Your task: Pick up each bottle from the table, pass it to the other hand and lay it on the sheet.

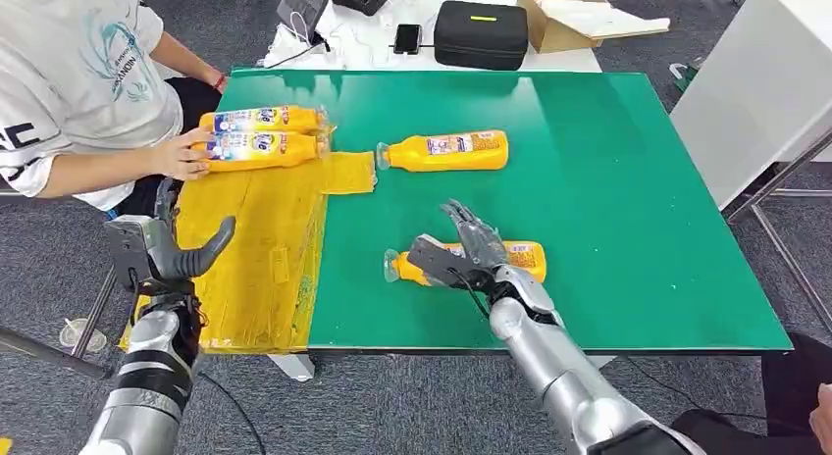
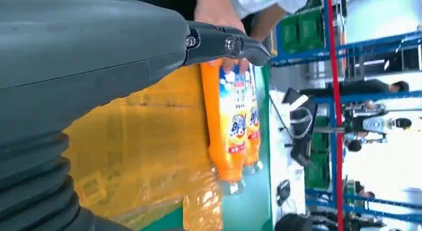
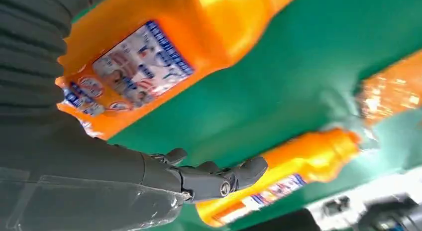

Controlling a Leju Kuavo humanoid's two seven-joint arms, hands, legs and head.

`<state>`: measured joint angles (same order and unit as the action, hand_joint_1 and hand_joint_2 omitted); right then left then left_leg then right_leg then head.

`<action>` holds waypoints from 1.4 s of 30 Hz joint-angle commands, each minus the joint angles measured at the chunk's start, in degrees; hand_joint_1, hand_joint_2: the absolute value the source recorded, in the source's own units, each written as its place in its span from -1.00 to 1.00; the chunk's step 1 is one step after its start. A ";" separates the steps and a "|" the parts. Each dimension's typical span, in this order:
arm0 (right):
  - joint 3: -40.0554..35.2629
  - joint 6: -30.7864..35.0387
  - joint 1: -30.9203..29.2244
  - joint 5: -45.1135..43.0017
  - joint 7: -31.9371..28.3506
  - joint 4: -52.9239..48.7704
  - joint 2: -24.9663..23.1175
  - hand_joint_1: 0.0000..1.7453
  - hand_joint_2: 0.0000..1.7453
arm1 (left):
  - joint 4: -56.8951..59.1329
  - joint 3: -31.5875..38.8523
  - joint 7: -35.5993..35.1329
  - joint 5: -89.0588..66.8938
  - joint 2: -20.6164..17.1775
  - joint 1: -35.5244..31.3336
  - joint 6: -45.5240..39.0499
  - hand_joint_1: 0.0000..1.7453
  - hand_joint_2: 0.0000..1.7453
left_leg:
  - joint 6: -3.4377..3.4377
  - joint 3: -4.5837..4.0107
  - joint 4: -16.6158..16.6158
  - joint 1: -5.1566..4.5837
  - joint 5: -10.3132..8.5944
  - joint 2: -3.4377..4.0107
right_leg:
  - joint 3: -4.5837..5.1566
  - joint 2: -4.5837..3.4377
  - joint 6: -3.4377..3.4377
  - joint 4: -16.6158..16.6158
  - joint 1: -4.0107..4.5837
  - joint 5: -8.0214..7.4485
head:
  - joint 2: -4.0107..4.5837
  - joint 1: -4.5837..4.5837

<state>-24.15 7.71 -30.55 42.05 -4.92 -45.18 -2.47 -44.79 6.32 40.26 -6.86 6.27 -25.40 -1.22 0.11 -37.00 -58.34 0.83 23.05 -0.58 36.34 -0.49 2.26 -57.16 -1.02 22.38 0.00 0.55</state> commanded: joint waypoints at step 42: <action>-13.44 -16.78 -5.90 -0.19 1.98 4.93 14.33 -1.00 1.00 | 10.53 2.02 -0.26 -0.61 0.73 -4.32 2.50 -1.00 1.00 | -0.04 0.24 0.02 0.05 0.04 -0.09 | -0.30 0.17 -0.10 0.08 0.08 0.06 | 0.00 0.00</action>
<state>-34.14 -9.09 -38.14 42.31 -3.58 -38.84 9.20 -38.71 6.84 40.26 -7.32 6.67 -27.42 0.87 0.10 -36.94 -58.37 0.83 23.05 -0.59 36.28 -0.49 2.26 -57.15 -1.02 22.38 0.00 0.55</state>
